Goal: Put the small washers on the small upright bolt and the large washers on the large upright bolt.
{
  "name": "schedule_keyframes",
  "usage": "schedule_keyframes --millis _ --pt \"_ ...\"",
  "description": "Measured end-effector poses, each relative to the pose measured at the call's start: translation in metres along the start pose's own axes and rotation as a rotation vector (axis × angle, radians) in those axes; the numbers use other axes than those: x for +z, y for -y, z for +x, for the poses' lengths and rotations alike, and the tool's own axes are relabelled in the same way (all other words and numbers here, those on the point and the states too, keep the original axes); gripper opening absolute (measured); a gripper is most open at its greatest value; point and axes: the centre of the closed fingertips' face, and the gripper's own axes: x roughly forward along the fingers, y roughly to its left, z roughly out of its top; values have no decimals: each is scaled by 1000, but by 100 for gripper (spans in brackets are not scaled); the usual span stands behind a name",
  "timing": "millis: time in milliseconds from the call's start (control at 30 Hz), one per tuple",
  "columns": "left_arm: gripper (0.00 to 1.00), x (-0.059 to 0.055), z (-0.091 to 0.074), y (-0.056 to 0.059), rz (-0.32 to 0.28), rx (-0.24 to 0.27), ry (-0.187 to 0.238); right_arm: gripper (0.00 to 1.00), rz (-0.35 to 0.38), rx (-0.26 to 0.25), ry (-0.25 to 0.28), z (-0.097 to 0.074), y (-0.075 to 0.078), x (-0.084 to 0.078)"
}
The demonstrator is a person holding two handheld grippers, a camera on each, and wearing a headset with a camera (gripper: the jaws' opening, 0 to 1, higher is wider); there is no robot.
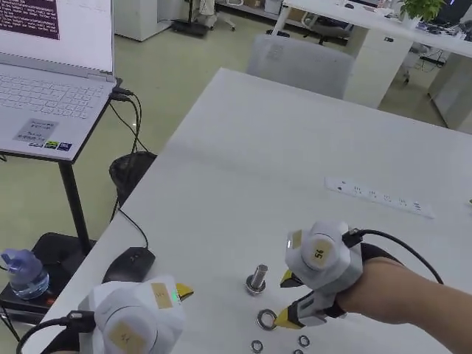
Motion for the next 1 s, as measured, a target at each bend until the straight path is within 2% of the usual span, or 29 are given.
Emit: schedule_keyframes --millis 533,800,1000 --pt "83 -6 -2 -1 -12 15 -5 38 -22 25 -49 35 0 -8" --pt "83 -7 -3 0 -19 21 -2 38 -31 33 -88 47 1 -14" --pt "82 -8 -4 0 -22 24 -4 38 -19 30 -88 49 2 -12"
